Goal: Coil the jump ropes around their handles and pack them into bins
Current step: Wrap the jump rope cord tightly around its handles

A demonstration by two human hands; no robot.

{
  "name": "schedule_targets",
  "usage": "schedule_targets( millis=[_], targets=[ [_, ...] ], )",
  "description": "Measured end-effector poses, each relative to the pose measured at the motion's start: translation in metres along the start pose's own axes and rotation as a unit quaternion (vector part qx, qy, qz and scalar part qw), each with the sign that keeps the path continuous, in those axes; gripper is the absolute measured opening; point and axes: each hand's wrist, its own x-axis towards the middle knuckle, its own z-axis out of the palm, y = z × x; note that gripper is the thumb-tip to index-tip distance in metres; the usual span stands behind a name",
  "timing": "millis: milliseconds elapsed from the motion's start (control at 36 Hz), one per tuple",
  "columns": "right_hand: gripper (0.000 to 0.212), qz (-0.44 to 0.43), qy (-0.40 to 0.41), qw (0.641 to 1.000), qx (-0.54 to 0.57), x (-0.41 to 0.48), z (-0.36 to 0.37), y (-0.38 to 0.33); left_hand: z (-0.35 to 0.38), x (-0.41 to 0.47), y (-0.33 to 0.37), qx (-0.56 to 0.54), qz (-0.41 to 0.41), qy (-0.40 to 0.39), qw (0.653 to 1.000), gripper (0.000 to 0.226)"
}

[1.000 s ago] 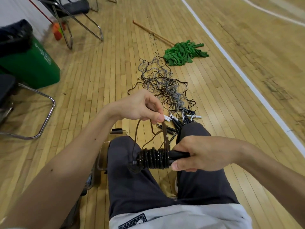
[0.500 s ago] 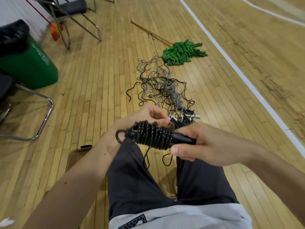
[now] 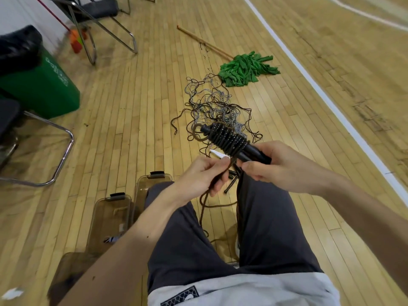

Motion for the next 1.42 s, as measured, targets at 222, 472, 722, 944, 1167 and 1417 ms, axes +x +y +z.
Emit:
schedule_targets(
  millis=[222,472,722,944,1167,1417],
  targets=[
    [0.03,0.052,0.068,0.991,-0.101,0.01,-0.001,0.015,0.01,-0.004,-0.002,0.04,-0.01,0.023,0.999,0.041],
    [0.029,0.153,0.11,0.964,-0.186,0.015,-0.002,0.037,0.013,-0.011,-0.005,0.141,-0.085,-0.02,0.986,0.019],
    [0.023,0.219,0.105,0.936,-0.255,0.022,0.0,0.044,0.012,-0.012,0.007,0.507,0.011,0.07,0.859,0.023],
    [0.021,0.276,-0.03,0.933,-0.227,0.023,0.002,0.053,-0.007,-0.005,0.039,0.594,0.088,0.024,0.799,0.026],
    [0.027,0.252,-0.136,0.953,-0.098,0.016,0.012,0.035,-0.03,0.004,0.068,0.567,0.137,-0.004,0.812,0.03],
    [0.036,0.18,-0.242,0.945,-0.13,0.007,0.02,0.005,-0.042,0.012,0.078,0.462,0.155,-0.049,0.872,0.021]
  ],
)
